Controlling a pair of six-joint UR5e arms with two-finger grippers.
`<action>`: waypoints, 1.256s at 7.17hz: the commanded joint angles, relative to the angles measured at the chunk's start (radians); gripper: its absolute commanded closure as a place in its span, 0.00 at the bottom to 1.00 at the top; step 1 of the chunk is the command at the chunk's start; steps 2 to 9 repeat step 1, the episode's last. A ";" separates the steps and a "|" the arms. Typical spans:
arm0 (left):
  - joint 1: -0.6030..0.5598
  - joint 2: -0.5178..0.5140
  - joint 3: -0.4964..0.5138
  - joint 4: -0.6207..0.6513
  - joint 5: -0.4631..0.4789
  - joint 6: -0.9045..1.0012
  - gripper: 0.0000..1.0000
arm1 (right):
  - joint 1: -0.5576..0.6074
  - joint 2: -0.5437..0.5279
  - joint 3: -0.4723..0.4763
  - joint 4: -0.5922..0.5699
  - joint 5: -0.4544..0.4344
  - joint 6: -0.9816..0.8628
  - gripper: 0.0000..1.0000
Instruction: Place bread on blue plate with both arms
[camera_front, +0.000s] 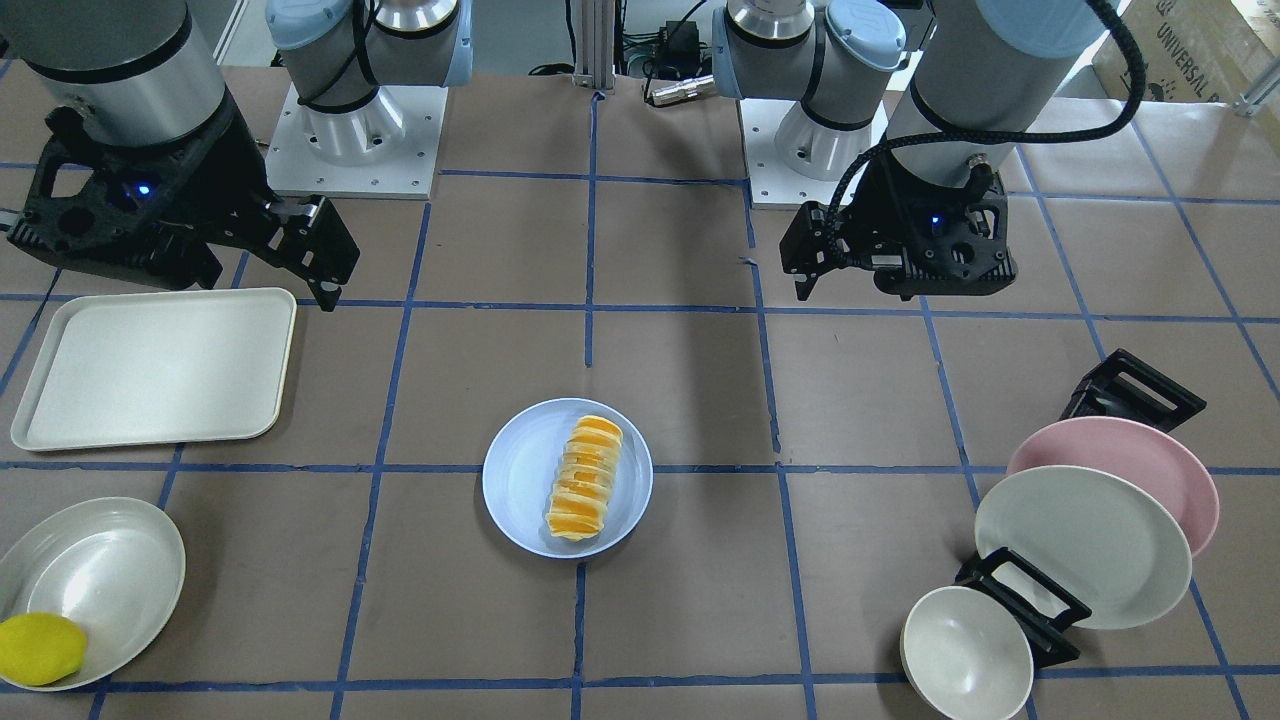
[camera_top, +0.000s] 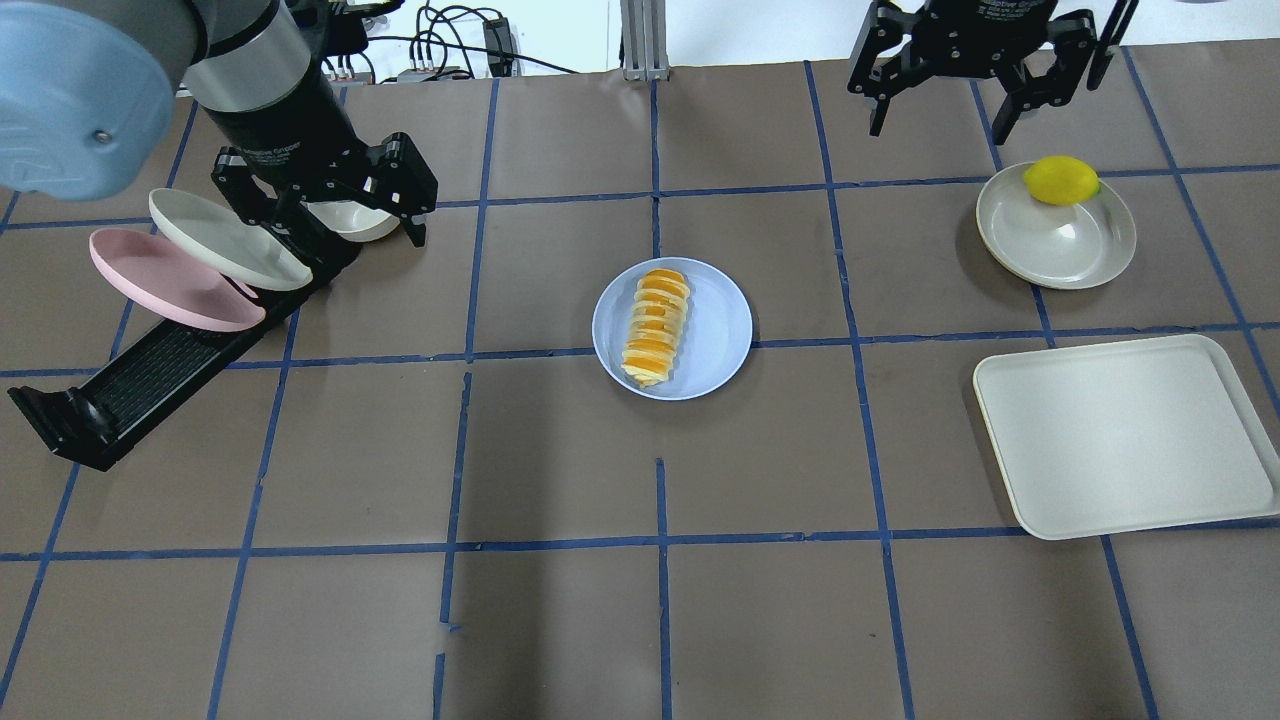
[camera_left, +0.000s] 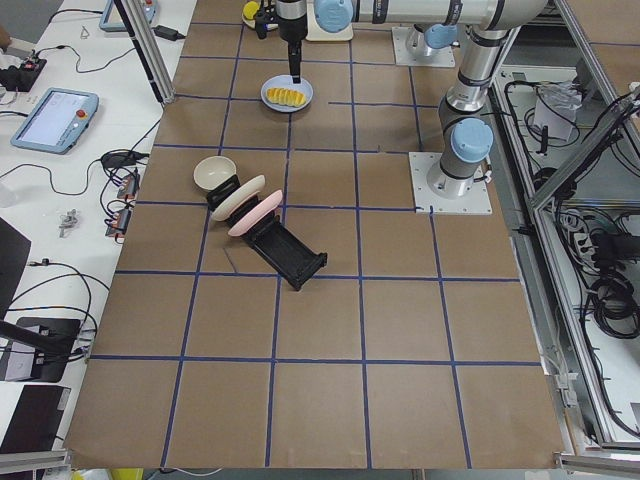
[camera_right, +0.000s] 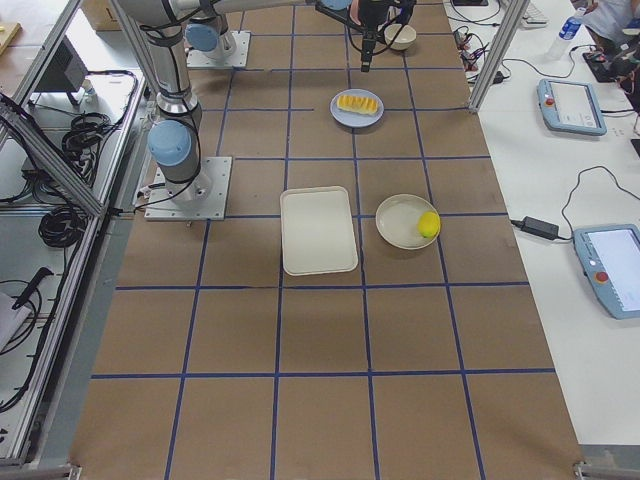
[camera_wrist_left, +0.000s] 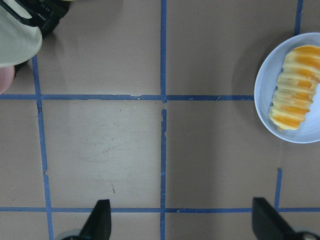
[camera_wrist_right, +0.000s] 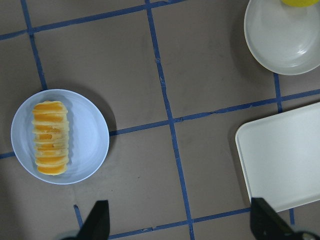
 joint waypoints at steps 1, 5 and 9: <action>0.000 0.000 0.000 0.000 0.000 0.000 0.00 | -0.002 -0.001 0.000 0.001 0.000 0.000 0.00; 0.000 0.000 0.000 0.000 0.000 0.000 0.00 | -0.002 -0.001 0.000 0.001 0.000 0.000 0.00; 0.000 0.000 0.000 0.000 0.000 0.000 0.00 | -0.002 -0.001 0.000 0.001 0.000 0.000 0.00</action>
